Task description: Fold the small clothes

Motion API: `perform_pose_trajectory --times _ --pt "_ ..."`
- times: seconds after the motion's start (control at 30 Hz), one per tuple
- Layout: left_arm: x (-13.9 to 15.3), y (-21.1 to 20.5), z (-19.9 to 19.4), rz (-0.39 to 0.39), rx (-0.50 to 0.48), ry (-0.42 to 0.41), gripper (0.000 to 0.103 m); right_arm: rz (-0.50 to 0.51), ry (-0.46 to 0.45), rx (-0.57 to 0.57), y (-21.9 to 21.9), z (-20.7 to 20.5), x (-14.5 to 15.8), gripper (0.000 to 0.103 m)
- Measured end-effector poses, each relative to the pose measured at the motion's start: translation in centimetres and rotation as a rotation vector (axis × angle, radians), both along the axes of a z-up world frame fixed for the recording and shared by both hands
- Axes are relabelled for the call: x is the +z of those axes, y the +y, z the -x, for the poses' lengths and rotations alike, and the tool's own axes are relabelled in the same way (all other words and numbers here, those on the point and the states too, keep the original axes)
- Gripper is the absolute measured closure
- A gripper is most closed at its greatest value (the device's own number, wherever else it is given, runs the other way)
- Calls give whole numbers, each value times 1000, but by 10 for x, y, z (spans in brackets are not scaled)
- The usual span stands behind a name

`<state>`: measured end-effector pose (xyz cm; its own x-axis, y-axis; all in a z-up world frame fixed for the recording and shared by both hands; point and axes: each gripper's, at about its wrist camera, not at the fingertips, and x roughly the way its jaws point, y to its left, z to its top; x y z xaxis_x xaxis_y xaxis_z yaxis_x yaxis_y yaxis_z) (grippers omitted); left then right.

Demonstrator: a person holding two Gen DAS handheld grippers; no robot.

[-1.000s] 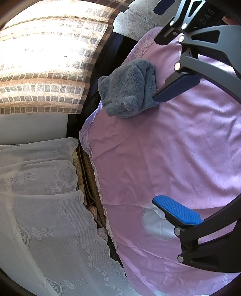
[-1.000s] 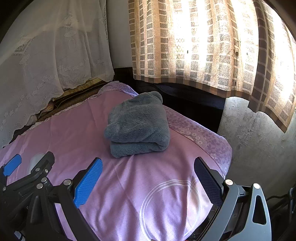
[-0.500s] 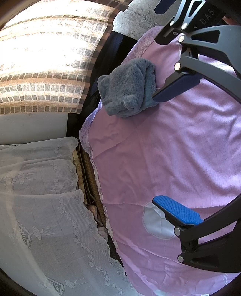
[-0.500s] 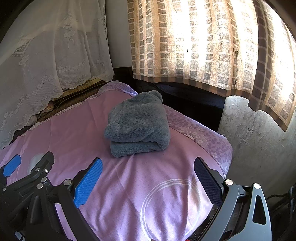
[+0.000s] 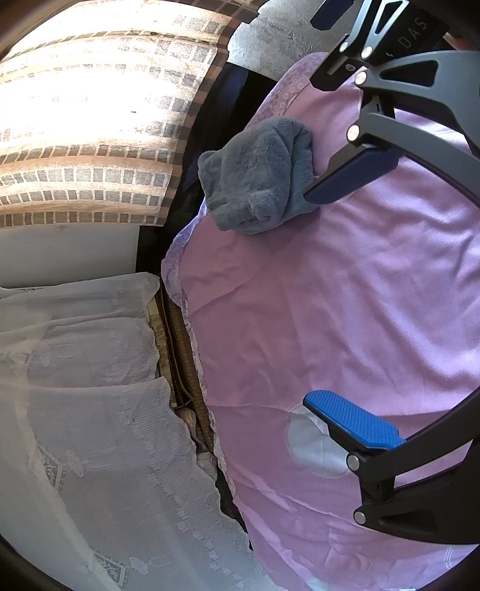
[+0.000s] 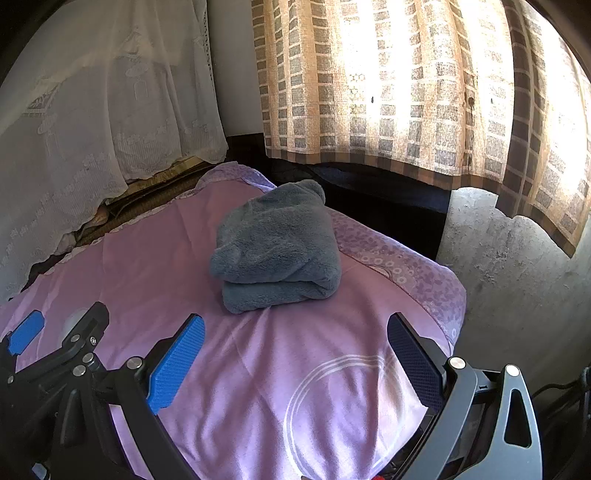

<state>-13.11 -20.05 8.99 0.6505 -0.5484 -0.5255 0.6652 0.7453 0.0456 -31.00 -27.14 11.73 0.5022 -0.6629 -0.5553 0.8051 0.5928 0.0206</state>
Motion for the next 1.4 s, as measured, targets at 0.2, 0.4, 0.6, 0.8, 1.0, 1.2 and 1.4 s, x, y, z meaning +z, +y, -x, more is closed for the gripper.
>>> perform_pose_trajectory --times 0.2,0.4,0.6,0.8,1.0,1.2,1.4 --pt "2 1 -3 -1 3 -4 5 -2 -1 2 -1 0 0 3" --pt "2 3 -1 0 0 -3 5 -1 -1 1 -1 0 0 3" --pt "2 3 -1 0 1 -4 5 -5 -3 1 -1 0 0 3" --pt "3 4 -2 -1 2 -7 5 -7 -3 1 -1 0 -1 3" --pt "4 6 -6 -1 4 -7 5 -10 -5 1 0 0 -1 3" --pt "3 7 -6 -2 3 -9 5 -13 -6 0 4 -3 -2 3" --pt "3 7 -6 -2 1 -9 5 -13 -6 -1 1 -1 -2 3"
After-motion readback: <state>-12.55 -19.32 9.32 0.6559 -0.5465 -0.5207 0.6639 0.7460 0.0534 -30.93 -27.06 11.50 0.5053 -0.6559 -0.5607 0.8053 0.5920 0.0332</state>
